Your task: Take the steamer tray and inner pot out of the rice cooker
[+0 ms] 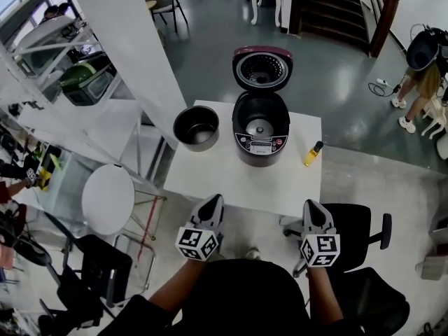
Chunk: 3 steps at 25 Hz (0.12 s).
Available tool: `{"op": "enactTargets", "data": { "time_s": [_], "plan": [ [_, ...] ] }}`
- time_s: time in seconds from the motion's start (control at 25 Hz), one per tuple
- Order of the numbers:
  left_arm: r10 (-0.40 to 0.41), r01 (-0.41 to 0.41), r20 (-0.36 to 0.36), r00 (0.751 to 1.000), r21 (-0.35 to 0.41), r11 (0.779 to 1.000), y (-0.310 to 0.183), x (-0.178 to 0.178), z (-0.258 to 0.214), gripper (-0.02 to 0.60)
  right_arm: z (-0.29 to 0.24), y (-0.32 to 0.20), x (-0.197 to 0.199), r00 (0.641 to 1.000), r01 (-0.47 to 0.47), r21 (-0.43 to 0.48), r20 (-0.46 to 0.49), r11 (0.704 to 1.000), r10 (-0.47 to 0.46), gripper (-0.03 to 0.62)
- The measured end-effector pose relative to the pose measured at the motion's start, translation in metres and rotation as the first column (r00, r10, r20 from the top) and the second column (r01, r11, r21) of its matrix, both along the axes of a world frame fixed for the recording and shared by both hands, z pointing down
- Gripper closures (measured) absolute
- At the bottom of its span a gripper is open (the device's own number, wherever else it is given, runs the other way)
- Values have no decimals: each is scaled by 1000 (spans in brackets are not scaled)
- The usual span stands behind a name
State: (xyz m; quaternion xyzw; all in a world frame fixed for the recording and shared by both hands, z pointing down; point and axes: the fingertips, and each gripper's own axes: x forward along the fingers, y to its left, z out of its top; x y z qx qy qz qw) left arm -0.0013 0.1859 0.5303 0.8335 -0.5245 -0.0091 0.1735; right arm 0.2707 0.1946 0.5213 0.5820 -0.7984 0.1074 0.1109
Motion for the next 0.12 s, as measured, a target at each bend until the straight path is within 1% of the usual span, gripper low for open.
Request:
{"op": "enactTargets", "data": {
  "time_s": [0.12],
  "plan": [
    [11,-11,-1,1000,-8,1000,-1,8,3,577,0,-1,6,1000,0,-1,-8,1000,0,594]
  ]
}}
